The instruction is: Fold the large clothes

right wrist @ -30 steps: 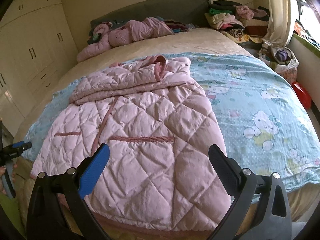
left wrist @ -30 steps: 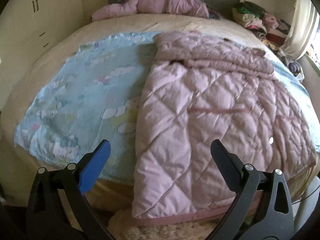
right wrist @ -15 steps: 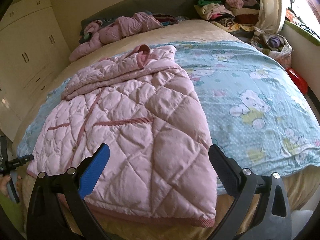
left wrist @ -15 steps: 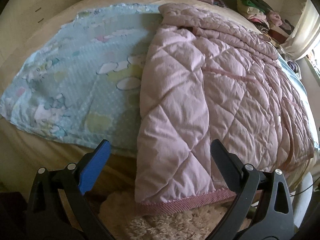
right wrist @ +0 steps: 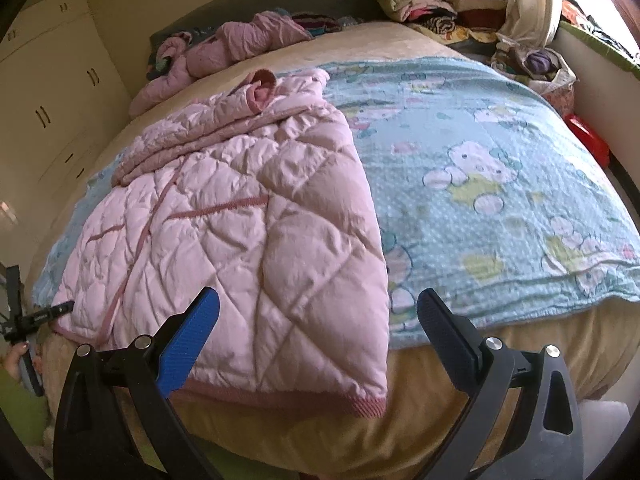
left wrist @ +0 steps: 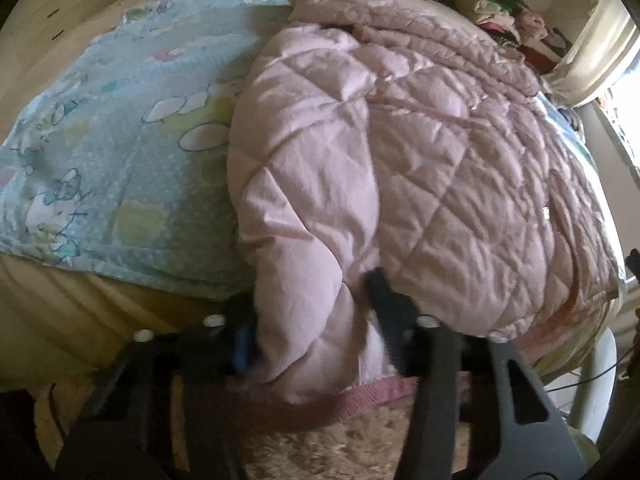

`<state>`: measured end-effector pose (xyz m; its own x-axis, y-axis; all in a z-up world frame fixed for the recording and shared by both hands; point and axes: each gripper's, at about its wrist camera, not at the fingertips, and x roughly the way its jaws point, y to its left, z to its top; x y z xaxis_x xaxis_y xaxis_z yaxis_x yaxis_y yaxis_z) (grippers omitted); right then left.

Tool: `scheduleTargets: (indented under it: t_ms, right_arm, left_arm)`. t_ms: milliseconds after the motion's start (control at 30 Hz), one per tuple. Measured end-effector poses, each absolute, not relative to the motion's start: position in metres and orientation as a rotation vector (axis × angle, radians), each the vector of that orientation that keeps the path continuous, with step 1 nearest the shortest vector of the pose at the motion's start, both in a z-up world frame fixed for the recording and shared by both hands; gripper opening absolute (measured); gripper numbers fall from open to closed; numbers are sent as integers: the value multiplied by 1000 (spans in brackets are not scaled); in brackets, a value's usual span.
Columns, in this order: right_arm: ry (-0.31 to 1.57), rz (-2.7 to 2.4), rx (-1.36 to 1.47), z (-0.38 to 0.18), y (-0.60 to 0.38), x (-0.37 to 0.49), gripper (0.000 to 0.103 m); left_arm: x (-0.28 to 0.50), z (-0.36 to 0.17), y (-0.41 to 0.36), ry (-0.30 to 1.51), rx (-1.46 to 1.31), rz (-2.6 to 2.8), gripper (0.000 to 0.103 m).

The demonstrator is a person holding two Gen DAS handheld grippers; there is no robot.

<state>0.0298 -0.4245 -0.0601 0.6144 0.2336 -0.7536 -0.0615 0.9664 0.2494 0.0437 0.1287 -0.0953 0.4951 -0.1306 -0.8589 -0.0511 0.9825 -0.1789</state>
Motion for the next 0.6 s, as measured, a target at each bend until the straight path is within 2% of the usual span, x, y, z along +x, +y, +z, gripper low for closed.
scheduleTargets:
  t_ms: [67,133,367,433,467,600]
  right_arm:
    - [911,177,208,-63,-426,26,99]
    - [935,189,204,-68,-427,24,99]
    - [995,222,288,-90,-433,22,98]
    - [1011,224,317,-96,-435,25,86]
    - [1019,233,342,-100,-436,25,73]
    - [1063,247,394,-116,-438,25,60]
  left_arm:
    - [42,-88,127,1024,-191,-56,20]
    - [42,-81,127,1002,-198,-63,17]
    - [36,-53,130,917,-217,-81,14]
    - [36,-51,130,912,-210,-82,14]
    - [36,-52,129,912,-207,-82,14]
    - [36,-57,129,922,-197,-80,15]
